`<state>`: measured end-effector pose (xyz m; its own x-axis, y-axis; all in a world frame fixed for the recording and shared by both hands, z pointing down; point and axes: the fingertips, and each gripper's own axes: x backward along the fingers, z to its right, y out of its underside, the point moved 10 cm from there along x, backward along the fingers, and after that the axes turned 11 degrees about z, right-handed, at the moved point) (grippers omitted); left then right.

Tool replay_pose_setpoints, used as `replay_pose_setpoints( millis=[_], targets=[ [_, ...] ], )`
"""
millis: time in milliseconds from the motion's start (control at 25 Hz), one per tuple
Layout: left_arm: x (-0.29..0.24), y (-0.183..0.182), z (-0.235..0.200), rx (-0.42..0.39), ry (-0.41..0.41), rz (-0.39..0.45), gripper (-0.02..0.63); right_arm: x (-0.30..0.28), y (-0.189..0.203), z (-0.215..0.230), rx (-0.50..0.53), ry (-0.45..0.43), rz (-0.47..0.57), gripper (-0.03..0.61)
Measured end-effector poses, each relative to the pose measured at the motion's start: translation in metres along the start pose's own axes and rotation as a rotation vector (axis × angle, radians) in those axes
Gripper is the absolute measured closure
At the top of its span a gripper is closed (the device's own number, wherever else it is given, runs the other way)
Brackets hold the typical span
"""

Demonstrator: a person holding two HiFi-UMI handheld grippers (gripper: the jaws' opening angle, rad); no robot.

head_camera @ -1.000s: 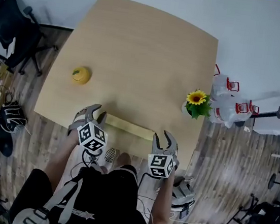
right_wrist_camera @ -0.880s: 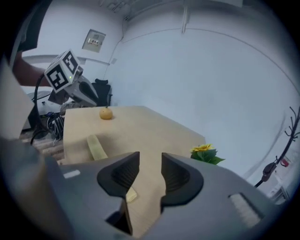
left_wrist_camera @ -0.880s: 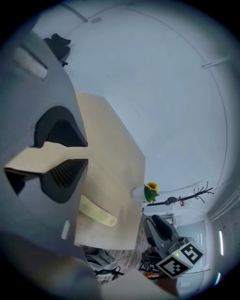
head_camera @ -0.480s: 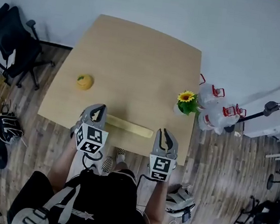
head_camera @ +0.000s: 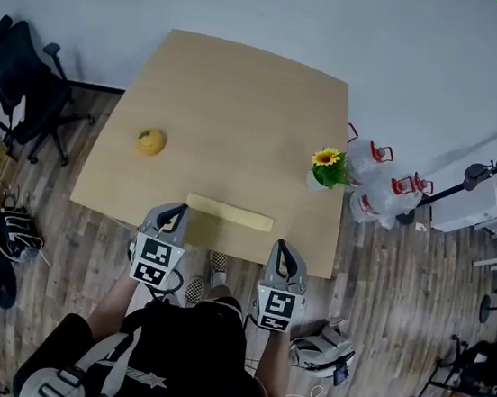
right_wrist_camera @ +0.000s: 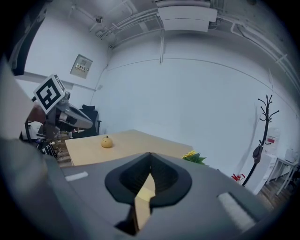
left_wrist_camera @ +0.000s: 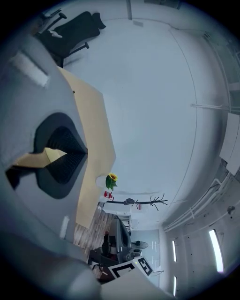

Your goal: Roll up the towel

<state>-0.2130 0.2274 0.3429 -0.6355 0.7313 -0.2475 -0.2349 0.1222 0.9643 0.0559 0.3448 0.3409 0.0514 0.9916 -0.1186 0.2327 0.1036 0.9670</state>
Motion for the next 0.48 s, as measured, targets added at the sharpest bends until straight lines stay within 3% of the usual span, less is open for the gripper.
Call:
replay_pose_setpoints(
  millis=[480],
  targets=[
    [0.026, 0.008, 0.011, -0.025, 0.022, 0.021, 0.602, 0.026, 0.011, -0.023, -0.028, 0.004, -0.006, 0.574]
  ],
)
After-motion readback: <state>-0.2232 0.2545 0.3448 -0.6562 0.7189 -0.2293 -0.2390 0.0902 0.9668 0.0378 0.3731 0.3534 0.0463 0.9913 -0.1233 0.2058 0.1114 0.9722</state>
